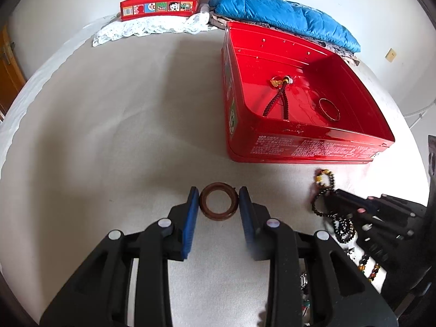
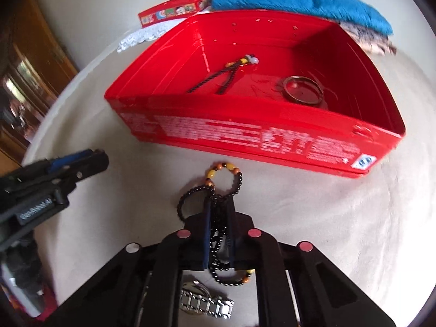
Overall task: Organize jewelry
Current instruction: 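Lift the black bead necklace with the right tool while the left tool holds the ring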
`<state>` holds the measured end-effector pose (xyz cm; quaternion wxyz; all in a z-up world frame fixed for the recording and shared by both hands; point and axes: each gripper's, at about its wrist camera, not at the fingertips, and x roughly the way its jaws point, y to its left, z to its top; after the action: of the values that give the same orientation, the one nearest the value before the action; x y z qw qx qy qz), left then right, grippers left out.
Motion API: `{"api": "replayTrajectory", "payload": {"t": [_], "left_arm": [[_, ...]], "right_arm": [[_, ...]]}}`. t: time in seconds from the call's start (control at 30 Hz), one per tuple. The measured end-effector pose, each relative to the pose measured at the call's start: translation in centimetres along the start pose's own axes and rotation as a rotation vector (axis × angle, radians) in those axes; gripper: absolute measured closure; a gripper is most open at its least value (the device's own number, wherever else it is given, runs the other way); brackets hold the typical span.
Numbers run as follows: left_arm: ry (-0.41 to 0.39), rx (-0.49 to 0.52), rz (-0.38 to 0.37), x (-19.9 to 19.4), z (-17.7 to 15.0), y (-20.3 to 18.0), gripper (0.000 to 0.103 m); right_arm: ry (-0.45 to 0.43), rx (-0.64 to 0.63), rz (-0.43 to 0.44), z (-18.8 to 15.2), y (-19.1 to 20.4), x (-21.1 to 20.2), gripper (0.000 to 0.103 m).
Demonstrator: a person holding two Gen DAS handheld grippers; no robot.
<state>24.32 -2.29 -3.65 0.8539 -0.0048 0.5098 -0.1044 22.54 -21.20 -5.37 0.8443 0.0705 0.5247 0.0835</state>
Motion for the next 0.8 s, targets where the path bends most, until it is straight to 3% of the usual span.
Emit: {"api": "replayTrajectory", "payload": {"t": [0.23,0.4,0.43,0.47,0.53,0.7,0.8], "left_arm": [[0.006,0.006,0.001,0.3,0.0,-0.1,0.074],[0.016,0.008,0.003,0.6,-0.1,-0.1,0.074],[0.017,0.009,0.004,0.6,-0.1,-0.1,0.074],[0.018,0.009,0.003,0.7,0.0,-0.1,0.074],[0.018,0.011,0.000,0.6,-0.1,-0.1,0.074],[0.017,0.017,-0.004,0.6,-0.1,-0.2,0.074],[0.019,0.019,-0.008,0.5,-0.1,-0.3,0.074]], "right_arm": [[-0.080,0.058,0.026,0.0,-2.2,-2.8,0.094],[-0.023,0.031,0.061,-0.2,-1.6,-1.7,0.091],[-0.017,0.023,0.053,-0.3,-1.6,-1.5,0.087],[-0.013,0.012,0.039,-0.3,-1.3,-1.1,0.073],[-0.018,0.004,0.013,-0.4,-1.1,-1.0,0.059],[0.011,-0.018,0.002,-0.5,-1.0,0.1,0.053],[-0.006,-0.071,-0.057,-0.7,0.2,0.6,0.055]]}}
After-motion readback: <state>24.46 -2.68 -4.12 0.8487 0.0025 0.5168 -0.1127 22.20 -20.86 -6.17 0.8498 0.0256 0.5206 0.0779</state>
